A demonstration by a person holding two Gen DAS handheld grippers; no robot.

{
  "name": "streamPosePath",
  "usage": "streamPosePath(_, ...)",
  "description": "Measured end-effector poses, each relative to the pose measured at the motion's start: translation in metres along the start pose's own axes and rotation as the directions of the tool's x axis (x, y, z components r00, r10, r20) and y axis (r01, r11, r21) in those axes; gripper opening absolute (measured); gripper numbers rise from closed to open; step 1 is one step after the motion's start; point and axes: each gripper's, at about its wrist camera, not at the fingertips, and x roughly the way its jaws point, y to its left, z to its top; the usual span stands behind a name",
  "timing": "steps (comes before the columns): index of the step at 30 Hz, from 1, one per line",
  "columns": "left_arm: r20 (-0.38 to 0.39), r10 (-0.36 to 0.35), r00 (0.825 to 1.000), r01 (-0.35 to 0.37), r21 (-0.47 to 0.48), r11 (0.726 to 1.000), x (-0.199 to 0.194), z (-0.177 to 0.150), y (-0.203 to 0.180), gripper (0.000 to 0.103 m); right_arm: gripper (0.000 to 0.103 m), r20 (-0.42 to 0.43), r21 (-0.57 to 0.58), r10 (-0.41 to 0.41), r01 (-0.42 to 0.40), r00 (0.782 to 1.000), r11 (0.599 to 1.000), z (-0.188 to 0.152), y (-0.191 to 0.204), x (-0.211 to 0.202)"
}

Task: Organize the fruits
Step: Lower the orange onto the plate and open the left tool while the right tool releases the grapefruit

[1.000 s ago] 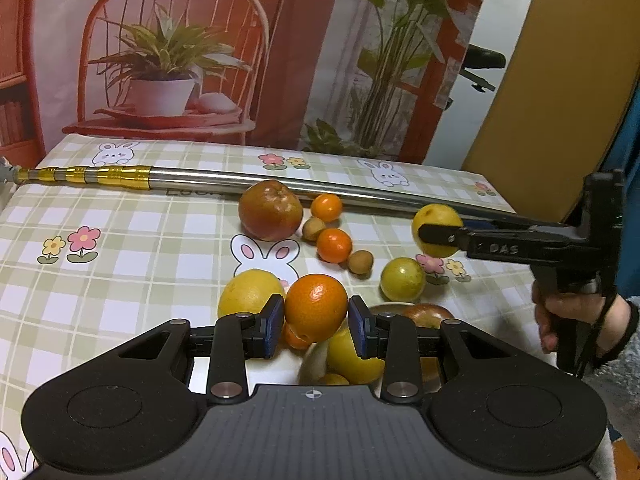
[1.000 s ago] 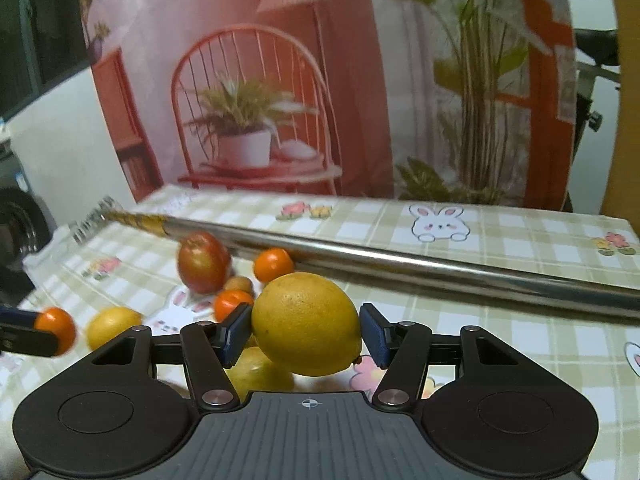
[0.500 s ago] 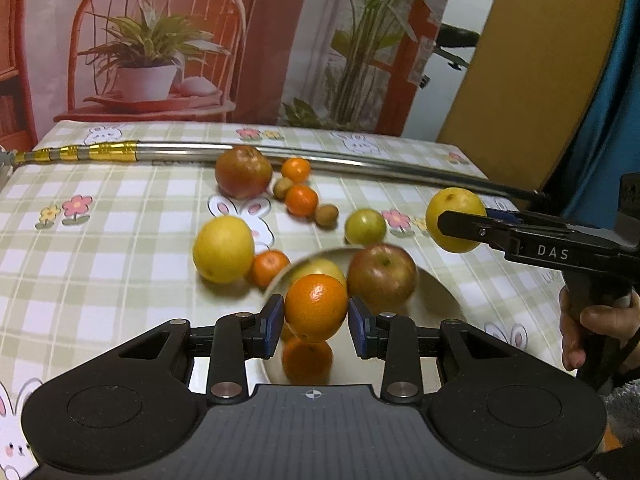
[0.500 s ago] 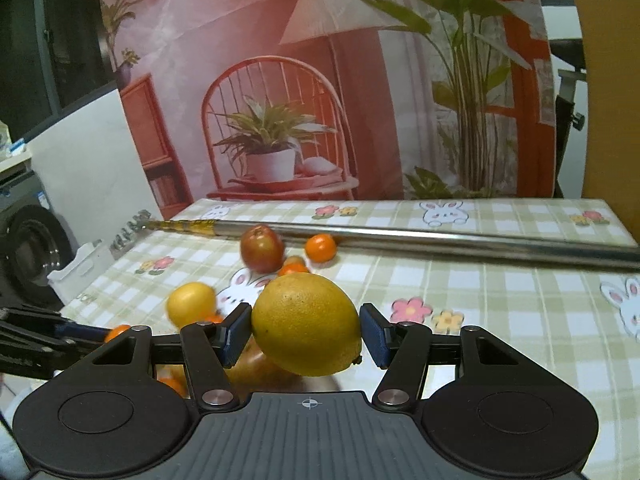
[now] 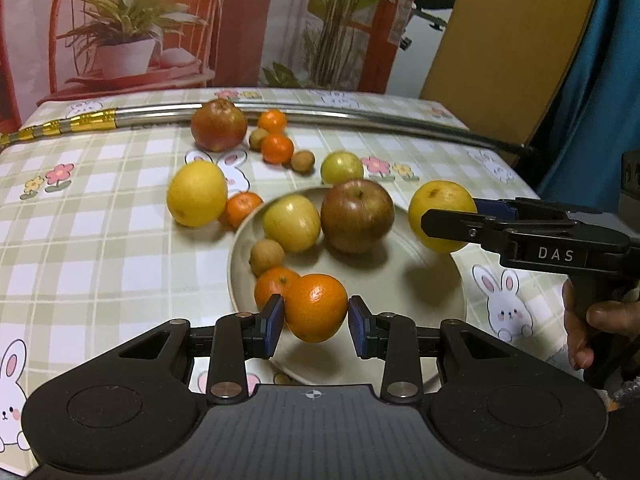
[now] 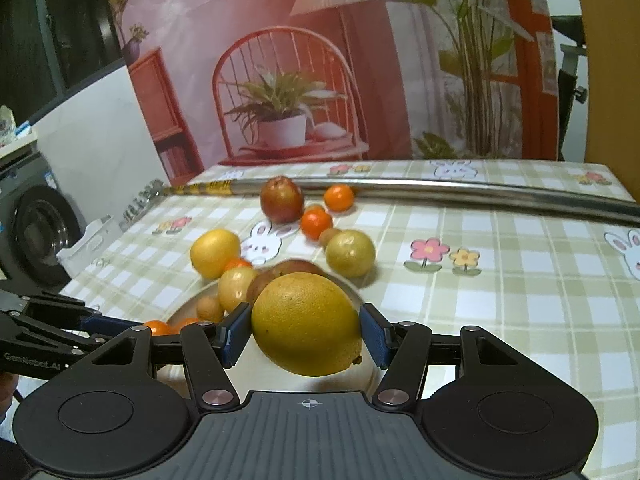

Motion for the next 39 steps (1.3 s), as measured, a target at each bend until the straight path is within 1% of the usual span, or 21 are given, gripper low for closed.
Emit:
streamPosePath(9,-0.040,0.011,0.999,-0.011,0.004,1.000,0.012,-0.008,0.000,0.037,0.055,-0.046,-0.041,-0.005,0.003,0.999,0.999,-0.010,0.009,0.010)
streamPosePath(15,-0.047,0.025,0.999,-0.024,0.013,1.000,0.017,-0.010,0.000,0.037,0.055,-0.057,-0.085,-0.019,0.014,0.998,0.996,-0.014,0.016,0.015)
streamPosePath(19,-0.044,0.033,0.998,-0.032,0.027,0.999,0.019,-0.010,-0.001,0.037,0.055,-0.065,-0.097,-0.025,0.019,0.998,0.995,-0.015,0.017,0.019)
streamPosePath(25,-0.037,0.046,0.998,-0.044,0.042,0.998,0.021,-0.010,-0.002,0.037,0.055,-0.072,-0.120,-0.060,0.051,0.996,0.991,-0.017,0.016,0.024)
streamPosePath(29,-0.027,0.048,0.999,-0.047,0.031,0.998,0.020,-0.010,0.000,0.037,0.055,-0.075,-0.117,-0.084,0.075,0.994,0.990,-0.018,0.012,0.027)
streamPosePath(33,-0.016,0.050,0.999,-0.050,0.026,0.998,0.018,-0.011,0.000,0.037,0.055,-0.069,-0.127,-0.091,0.082,0.993,0.988,-0.020,0.012,0.028)
streamPosePath(39,0.004,0.048,0.999,-0.048,0.006,0.999,0.015,-0.011,0.003,0.041,0.056,-0.059,-0.159,-0.107,0.097,0.992,0.983,-0.020,0.016,0.028)
